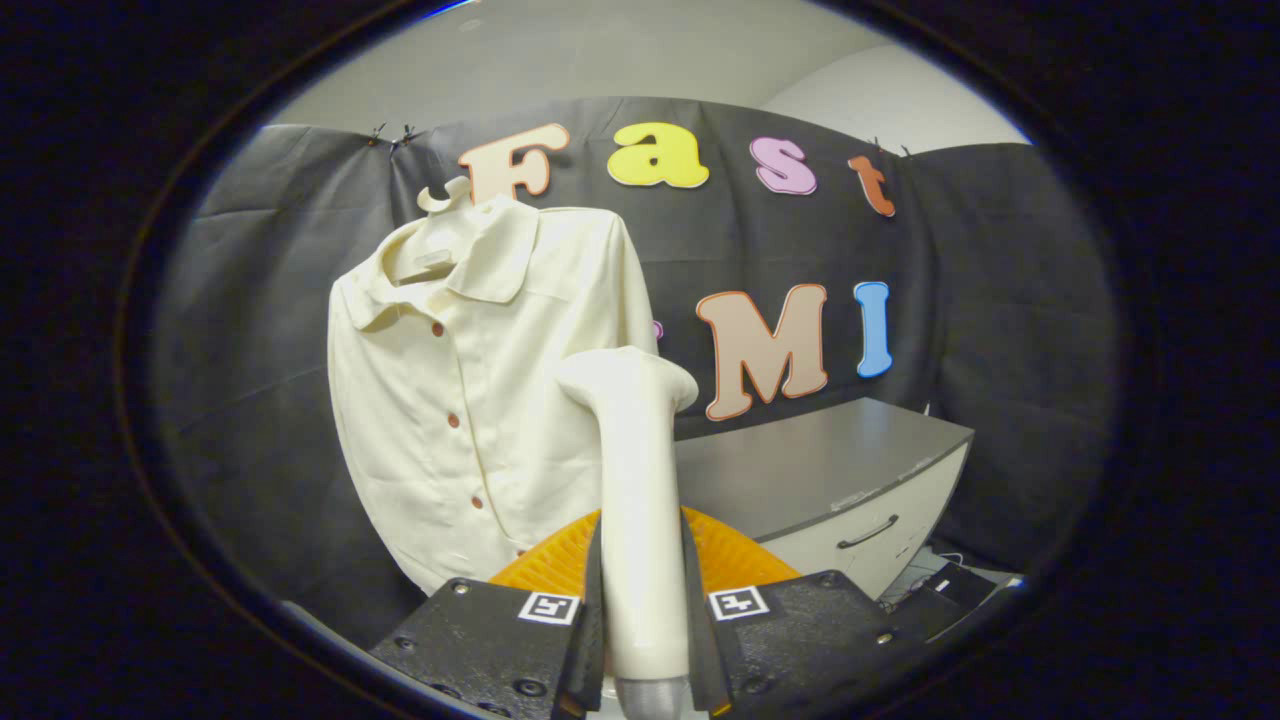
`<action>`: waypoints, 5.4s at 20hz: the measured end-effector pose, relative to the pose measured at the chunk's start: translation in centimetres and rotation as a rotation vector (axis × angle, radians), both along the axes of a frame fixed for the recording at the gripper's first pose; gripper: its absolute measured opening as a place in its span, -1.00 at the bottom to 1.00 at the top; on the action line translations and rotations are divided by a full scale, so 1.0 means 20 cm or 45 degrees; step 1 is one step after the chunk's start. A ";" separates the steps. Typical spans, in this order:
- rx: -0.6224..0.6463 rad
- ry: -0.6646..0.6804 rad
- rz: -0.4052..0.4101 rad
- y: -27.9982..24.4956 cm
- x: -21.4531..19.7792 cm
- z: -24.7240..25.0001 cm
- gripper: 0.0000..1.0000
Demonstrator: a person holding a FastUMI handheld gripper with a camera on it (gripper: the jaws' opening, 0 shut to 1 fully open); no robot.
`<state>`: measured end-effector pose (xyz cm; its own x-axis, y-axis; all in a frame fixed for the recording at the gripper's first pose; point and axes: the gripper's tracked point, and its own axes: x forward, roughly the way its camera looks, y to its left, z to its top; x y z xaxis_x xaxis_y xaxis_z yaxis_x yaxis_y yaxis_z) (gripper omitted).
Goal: Iron the clothes twice with a garment steamer, once on the left side and once on the right side.
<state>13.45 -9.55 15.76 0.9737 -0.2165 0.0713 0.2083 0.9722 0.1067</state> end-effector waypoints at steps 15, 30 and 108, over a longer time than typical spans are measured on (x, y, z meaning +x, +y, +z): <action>-0.045 -0.041 0.173 0.91 0.07 0.06 -0.35; -0.091 0.158 0.171 1.19 0.44 -0.26 -0.39; 0.039 0.166 0.142 0.45 0.32 -0.12 -0.42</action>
